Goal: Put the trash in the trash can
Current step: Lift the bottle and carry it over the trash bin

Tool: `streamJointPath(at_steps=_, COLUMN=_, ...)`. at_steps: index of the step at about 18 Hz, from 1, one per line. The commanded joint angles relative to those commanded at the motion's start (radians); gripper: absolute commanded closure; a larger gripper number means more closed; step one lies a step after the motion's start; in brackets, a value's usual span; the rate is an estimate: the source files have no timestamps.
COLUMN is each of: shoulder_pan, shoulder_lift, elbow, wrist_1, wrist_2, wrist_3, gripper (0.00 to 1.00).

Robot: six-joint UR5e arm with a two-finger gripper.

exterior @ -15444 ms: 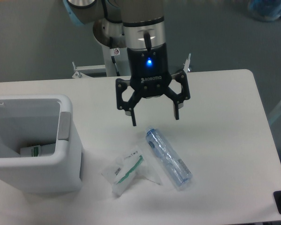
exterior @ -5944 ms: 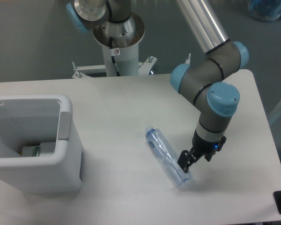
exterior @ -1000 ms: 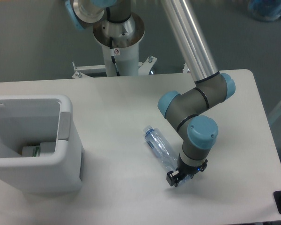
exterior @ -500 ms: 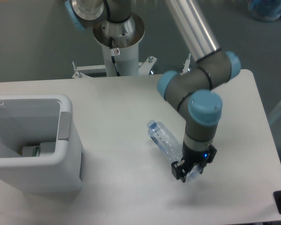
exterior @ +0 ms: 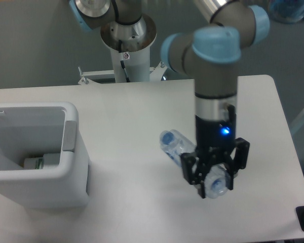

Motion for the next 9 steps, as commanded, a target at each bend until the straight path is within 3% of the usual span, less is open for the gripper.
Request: streamJointPath(at_steps=9, shoulder_pan=-0.121, shoulder_lift=0.058, elbow=0.04, wrist_1=0.069, wrist_2=-0.065, wrist_3=0.003, gripper=0.33)
